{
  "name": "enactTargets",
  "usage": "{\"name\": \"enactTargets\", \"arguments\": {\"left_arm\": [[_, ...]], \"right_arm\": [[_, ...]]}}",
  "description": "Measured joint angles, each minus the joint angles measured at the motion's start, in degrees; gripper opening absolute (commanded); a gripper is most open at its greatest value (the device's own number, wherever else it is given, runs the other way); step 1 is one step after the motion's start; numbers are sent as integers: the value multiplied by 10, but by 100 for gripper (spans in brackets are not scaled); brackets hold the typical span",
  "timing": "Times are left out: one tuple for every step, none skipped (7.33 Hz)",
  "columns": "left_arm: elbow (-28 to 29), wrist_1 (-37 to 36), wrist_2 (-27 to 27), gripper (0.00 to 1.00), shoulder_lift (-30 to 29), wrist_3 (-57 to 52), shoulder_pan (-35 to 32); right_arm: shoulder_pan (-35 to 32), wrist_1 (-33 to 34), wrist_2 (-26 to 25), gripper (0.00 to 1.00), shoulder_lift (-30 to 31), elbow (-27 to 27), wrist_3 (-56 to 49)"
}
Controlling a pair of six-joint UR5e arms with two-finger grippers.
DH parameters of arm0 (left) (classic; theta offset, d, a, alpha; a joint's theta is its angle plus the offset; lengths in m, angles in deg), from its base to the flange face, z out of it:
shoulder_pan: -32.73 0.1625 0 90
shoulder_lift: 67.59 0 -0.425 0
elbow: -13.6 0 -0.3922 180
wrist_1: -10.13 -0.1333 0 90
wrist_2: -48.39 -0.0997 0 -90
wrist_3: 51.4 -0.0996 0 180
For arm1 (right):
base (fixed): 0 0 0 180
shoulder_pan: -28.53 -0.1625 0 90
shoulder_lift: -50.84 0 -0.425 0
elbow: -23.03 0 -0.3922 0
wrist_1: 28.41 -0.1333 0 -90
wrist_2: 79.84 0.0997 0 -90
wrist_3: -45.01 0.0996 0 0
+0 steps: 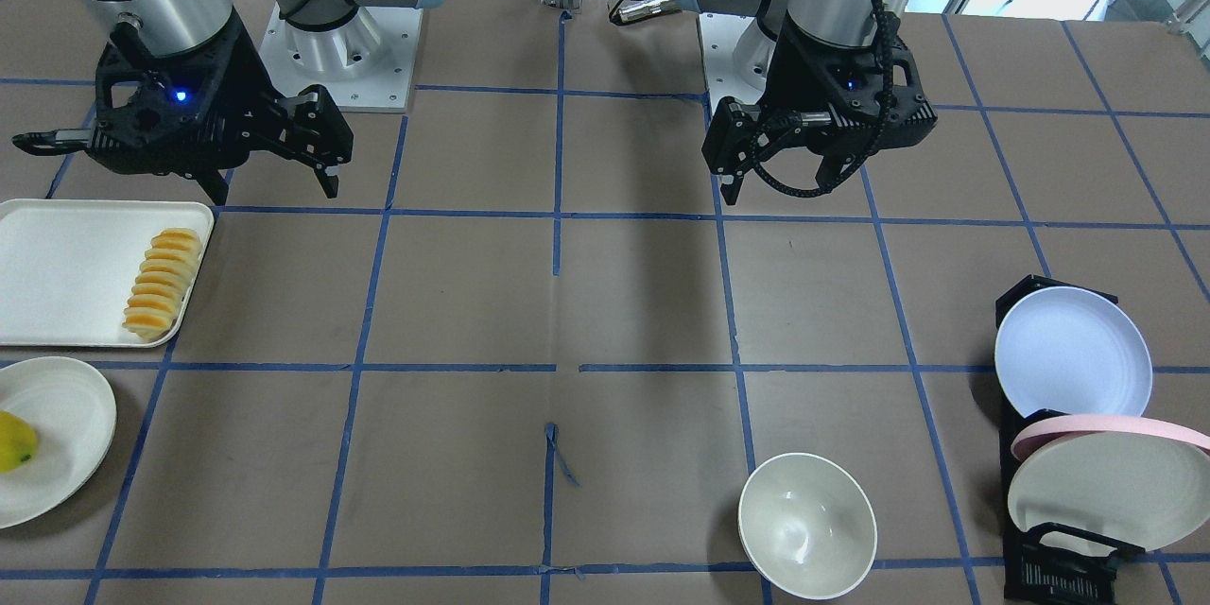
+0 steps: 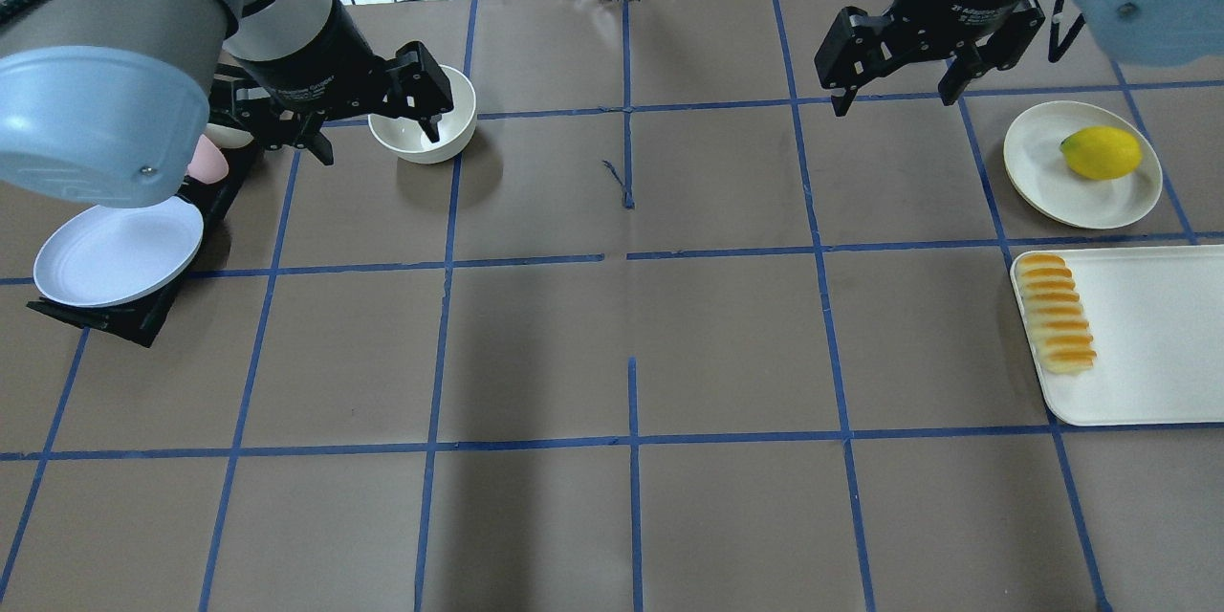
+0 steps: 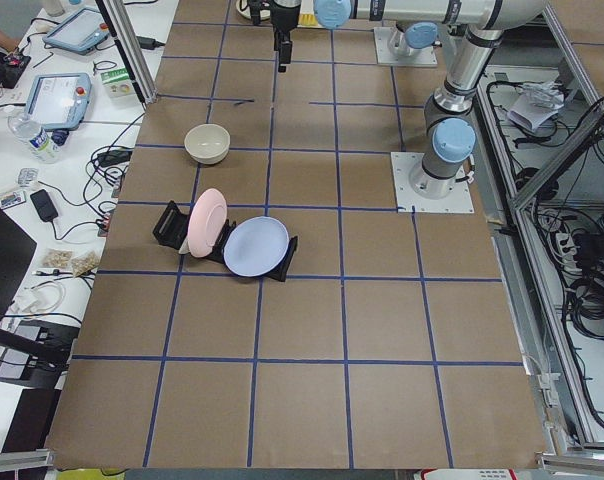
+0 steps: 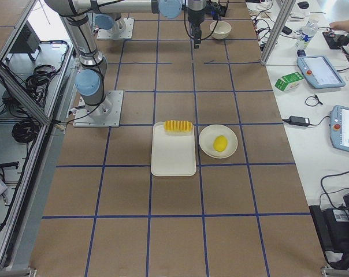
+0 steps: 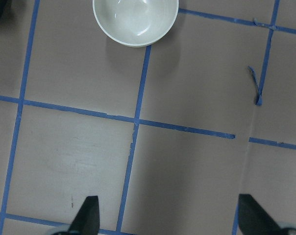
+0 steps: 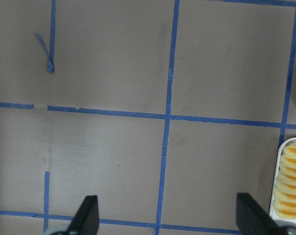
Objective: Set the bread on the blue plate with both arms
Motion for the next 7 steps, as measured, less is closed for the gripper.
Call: {"name": "enactTargets", "arguments": {"left_arm": [[2,0,1,100,0,0,18],[3,-1,3,100,1,-4,52],[6,-6,2,100,3,-6,86],[5,-13,-19,100,4,-7,123],[2,-16,-54,100,1,-9,180],[0,-16,-72,100,-9,-16,243],[-2,-18,-79,100,-27,-35,300]], "right_arm": [[0,0,0,100,0,0,-1],[3,0,-3,100,-1,-2,-8],[16,0,-9,100,-1,-6,-33],[44,0,-12,100,-1,-22,-63],[91,14,-13,100,0,-58,-104],[143,56,-14,100,2,-109,-159],[201,122,-13,100,1,-167,-212]]}}
